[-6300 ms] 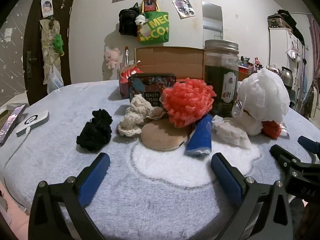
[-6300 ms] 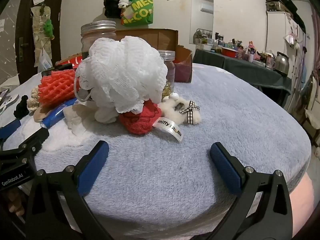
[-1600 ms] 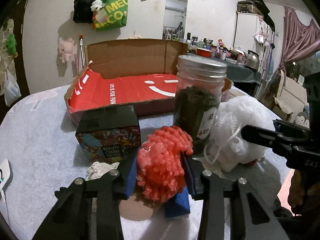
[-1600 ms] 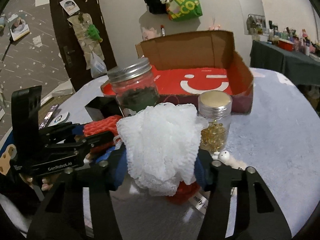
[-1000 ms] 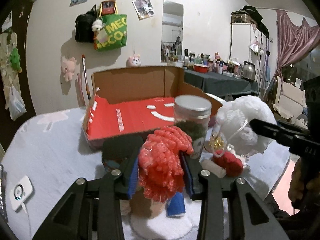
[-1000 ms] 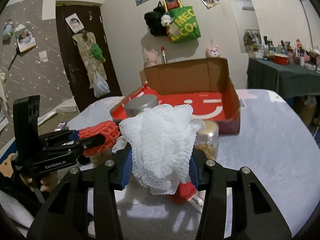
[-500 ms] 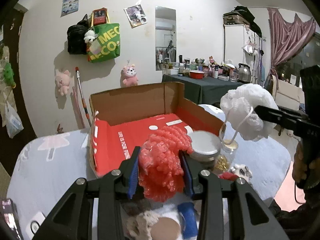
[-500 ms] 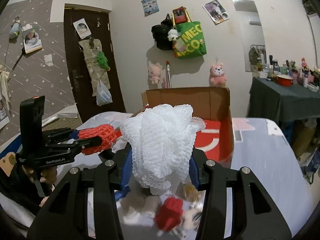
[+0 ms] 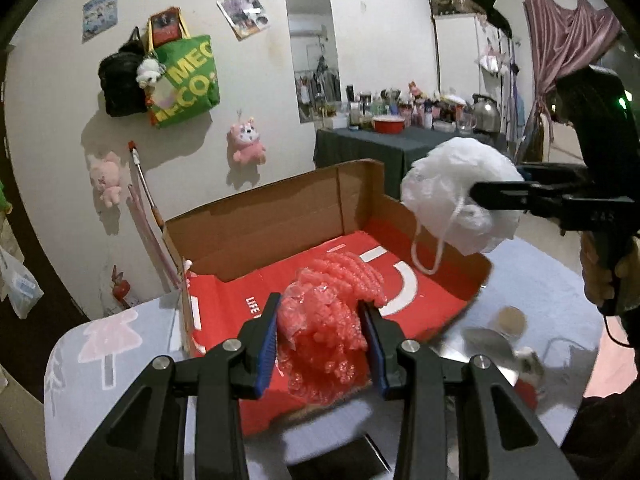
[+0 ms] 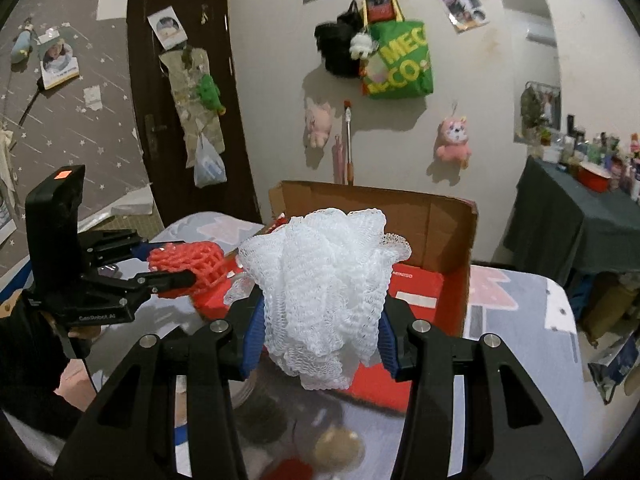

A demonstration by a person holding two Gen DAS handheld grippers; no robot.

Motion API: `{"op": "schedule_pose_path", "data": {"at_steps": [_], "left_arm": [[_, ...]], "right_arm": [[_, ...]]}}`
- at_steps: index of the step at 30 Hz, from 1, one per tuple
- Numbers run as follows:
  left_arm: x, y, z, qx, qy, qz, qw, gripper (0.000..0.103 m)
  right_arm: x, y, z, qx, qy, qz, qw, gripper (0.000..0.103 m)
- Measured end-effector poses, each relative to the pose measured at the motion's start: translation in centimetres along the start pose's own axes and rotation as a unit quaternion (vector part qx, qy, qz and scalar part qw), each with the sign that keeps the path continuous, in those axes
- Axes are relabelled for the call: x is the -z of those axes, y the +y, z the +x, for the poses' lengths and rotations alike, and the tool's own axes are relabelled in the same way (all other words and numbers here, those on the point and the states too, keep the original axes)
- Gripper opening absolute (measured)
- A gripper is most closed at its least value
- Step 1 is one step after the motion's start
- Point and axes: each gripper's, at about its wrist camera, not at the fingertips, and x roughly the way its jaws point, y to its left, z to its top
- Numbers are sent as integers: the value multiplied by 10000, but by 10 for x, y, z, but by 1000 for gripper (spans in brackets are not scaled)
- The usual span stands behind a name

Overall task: Organize soft objects
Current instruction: 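Carry the scrubber and bath puff into the red-lined box and open both tools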

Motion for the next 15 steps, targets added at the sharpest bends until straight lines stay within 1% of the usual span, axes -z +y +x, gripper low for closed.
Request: {"op": "schedule_pose_path", "data": {"at_steps": [8,12,15], "left_arm": [[-25,21,81,-29,604,-42,9982,40],[-33,35,121,-47,896,-100,9959,40],[-36,44,147,-127,1046,-174,9943,40]], "right_arm": [[-29,-33,93,136,780,288,9964,45],[-35,-50,142,292,1188,520,9911,45],[-38,-59,170,412,1417,636,9870,45]]}}
